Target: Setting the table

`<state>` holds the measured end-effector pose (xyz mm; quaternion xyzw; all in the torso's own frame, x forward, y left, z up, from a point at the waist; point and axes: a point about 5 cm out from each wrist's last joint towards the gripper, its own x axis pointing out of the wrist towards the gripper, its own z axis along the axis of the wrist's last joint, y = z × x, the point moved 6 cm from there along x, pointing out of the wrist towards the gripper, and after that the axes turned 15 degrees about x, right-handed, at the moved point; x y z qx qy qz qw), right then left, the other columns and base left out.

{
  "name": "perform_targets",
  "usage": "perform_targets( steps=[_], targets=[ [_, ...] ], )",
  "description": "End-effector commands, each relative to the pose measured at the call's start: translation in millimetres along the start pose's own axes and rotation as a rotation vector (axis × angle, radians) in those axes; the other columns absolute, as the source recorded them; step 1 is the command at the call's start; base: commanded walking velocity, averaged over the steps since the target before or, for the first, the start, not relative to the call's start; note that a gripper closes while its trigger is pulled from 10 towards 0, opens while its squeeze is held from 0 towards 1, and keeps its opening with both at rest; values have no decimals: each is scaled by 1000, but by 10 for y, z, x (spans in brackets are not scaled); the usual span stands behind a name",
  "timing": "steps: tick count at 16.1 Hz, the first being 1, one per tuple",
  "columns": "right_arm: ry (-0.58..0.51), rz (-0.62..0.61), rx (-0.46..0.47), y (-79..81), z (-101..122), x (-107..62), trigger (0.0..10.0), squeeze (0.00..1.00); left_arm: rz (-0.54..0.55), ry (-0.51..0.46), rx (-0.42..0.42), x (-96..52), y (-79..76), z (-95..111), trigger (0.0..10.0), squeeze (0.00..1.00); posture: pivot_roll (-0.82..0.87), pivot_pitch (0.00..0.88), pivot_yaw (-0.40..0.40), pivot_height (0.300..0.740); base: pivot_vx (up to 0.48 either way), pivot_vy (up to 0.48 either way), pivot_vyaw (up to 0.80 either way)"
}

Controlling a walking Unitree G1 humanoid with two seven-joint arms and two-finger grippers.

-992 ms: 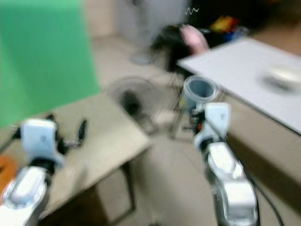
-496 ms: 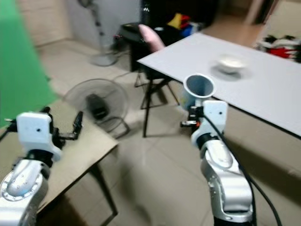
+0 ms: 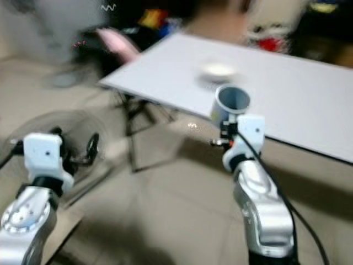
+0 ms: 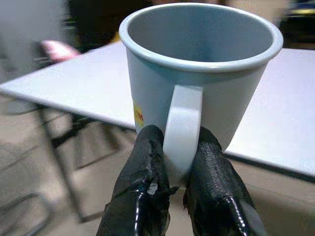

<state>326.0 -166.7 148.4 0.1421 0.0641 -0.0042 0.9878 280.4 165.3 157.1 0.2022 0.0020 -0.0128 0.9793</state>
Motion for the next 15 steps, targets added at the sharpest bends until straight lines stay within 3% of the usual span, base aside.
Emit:
perform_targets(
  steps=[1,5,7,10,15],
  targets=[
    [-24,-32,-11,-92,78,2,10000,0,-22,-21,-11,15,-55,60,10000,0,-92,0,5,740,382,0,-781],
    [-29,-12,-16,-57,133,151,10000,0,-25,-22,0,43,-42,54,10000,0,-87,0,7,740,382,0,-623],
    [-25,22,-22,2,137,201,10000,0,-31,-23,6,55,-47,58,10000,0,-81,0,9,740,384,0,0],
    [-7,153,-4,266,133,262,10000,0,-39,-19,10,53,-64,47,10000,0,-78,0,6,740,377,0,0],
    [9,188,1,367,60,280,10000,0,-56,-13,21,25,-97,29,10000,0,-70,0,0,740,373,0,0]
  ],
)
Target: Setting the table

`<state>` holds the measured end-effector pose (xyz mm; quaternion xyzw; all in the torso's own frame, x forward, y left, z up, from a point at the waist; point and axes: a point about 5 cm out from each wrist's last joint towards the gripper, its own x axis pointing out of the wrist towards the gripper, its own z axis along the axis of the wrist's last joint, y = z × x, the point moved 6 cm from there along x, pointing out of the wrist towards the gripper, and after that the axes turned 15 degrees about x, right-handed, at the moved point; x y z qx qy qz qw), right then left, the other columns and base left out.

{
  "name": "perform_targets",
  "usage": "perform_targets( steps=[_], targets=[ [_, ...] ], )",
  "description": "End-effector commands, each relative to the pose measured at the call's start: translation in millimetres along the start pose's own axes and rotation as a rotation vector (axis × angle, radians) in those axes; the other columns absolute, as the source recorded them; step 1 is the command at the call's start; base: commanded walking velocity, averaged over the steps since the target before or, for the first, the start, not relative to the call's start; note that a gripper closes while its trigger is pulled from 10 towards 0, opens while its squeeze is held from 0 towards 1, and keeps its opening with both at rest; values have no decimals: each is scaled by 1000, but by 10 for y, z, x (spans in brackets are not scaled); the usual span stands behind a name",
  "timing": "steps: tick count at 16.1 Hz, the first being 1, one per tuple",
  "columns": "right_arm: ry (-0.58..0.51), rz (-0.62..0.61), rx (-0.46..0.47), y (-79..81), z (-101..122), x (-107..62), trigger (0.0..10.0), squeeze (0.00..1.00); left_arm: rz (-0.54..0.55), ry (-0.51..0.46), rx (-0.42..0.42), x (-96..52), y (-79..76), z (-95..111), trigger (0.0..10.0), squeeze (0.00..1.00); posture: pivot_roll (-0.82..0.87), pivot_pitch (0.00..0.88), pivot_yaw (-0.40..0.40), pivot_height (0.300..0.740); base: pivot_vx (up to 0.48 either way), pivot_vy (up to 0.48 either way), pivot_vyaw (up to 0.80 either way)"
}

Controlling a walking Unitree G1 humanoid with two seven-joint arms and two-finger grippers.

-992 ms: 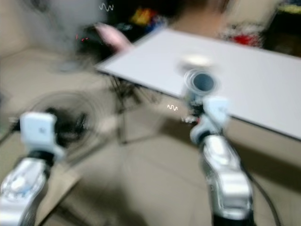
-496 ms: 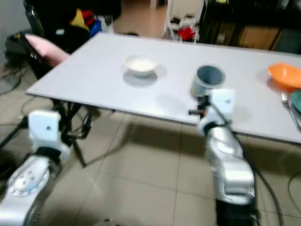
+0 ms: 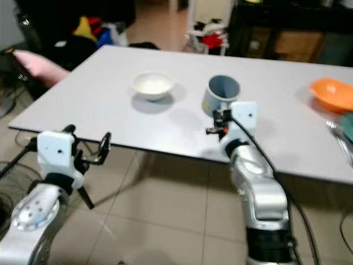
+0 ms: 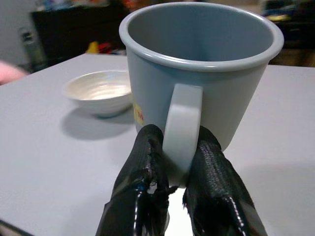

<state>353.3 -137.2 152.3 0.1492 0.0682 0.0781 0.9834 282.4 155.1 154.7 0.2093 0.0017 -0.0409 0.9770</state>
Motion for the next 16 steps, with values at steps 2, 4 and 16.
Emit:
perform_targets(
  steps=[2,4,16],
  targets=[
    [-11,40,-5,82,46,31,10000,0,-6,1,10,-7,-3,5,10000,0,-67,0,-1,740,368,0,0],
    [-3,46,-7,82,27,39,10000,0,-10,3,12,-12,-8,0,10000,0,-63,0,0,740,366,0,0],
    [25,-58,-22,-149,-182,-26,10000,0,-76,15,21,-33,-104,-31,10000,0,-67,0,12,740,265,0,0]
  ],
)
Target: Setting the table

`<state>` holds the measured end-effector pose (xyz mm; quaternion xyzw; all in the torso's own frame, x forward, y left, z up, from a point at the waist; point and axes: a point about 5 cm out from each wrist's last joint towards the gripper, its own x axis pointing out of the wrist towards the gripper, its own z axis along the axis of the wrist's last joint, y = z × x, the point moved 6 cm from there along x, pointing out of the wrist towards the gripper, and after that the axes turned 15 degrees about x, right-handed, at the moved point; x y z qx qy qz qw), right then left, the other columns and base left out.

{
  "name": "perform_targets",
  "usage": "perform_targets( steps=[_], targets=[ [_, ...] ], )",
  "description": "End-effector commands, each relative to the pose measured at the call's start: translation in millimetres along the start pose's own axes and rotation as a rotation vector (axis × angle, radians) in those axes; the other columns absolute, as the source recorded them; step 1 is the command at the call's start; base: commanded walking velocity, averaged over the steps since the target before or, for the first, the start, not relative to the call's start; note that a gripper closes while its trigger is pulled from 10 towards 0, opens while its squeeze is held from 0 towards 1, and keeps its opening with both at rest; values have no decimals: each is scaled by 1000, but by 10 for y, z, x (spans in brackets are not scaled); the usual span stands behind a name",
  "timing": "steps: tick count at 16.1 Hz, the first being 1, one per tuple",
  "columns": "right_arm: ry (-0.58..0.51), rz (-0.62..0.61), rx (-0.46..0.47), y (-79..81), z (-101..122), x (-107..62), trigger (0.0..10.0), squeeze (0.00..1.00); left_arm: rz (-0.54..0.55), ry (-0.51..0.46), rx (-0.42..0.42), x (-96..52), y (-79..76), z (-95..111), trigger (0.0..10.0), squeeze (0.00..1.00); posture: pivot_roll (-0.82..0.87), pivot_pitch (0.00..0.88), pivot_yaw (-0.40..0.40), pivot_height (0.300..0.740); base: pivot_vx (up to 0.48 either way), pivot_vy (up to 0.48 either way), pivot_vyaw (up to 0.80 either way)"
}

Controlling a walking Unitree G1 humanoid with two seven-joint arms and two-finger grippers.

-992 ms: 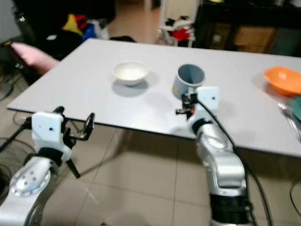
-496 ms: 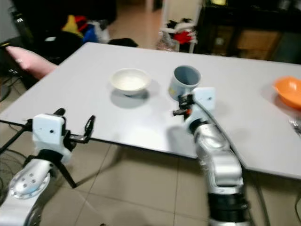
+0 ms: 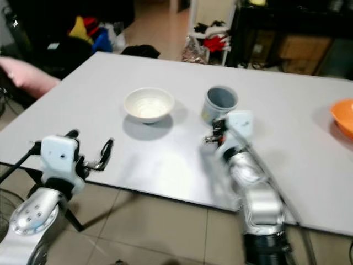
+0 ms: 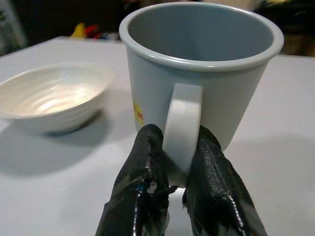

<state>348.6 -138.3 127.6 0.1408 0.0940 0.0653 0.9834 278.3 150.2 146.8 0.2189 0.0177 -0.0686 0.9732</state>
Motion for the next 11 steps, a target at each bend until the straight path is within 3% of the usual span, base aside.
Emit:
perform_targets(
  steps=[1,4,8,11],
  targets=[
    [-27,-37,-11,-106,39,4,10000,0,-38,-12,0,11,-60,32,10000,0,-67,0,15,740,0,0,0],
    [-29,-19,-14,-103,12,43,10000,0,-117,-39,-6,-6,-177,76,10000,0,-68,0,16,740,0,0,0],
    [-69,32,-13,16,82,73,10000,0,-82,-16,8,-24,-95,29,10000,0,-57,0,11,740,0,0,0],
    [-155,258,33,412,251,-14,10000,0,-56,-6,21,-31,-22,5,10000,0,-52,0,12,740,0,0,0]
  ],
)
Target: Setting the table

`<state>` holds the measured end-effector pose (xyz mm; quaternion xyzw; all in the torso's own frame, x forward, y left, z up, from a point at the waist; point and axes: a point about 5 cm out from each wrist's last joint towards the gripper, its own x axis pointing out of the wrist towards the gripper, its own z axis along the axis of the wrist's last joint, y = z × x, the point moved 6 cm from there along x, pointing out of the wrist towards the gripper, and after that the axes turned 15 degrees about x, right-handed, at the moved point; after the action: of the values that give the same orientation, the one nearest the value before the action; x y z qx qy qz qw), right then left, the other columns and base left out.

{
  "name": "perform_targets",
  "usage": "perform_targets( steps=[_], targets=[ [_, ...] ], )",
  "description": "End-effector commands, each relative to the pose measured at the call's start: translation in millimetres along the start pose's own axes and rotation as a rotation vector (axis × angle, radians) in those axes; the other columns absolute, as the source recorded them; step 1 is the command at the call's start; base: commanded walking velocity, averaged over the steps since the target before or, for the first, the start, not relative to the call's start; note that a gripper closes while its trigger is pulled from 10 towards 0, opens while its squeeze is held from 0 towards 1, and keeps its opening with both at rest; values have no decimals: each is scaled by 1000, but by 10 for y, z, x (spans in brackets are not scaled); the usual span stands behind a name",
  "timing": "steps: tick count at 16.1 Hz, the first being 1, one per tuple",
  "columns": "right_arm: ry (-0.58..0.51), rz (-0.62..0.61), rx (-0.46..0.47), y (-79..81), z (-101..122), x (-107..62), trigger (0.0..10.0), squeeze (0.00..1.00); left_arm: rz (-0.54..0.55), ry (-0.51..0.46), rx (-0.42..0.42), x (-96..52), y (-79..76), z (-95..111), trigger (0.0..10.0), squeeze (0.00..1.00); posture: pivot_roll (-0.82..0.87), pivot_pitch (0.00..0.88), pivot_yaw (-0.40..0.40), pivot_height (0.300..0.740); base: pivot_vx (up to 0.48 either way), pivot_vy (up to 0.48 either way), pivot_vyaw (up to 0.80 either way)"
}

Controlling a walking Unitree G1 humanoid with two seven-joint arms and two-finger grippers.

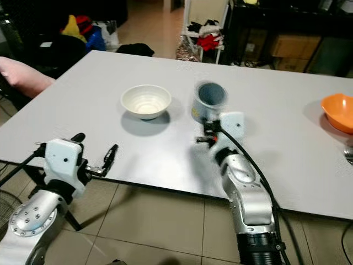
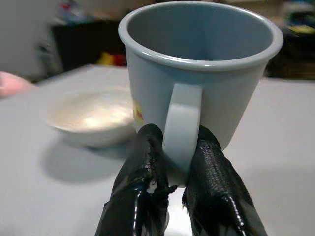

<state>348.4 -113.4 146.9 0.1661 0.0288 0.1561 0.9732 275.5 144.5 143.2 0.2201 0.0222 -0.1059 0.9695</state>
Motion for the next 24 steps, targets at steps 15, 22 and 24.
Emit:
perform_targets(
  steps=[15,22,24],
  targets=[
    [287,618,-1,1187,-451,490,10000,0,70,92,90,-498,579,-211,10000,0,31,0,-8,740,0,0,0],
    [363,553,-117,1337,-764,771,10000,0,-62,83,80,-544,382,-157,10000,0,49,46,13,740,0,0,0],
    [390,547,-124,1399,-855,799,10000,0,-102,81,75,-531,303,-139,10000,0,50,64,19,740,0,0,0]
  ],
)
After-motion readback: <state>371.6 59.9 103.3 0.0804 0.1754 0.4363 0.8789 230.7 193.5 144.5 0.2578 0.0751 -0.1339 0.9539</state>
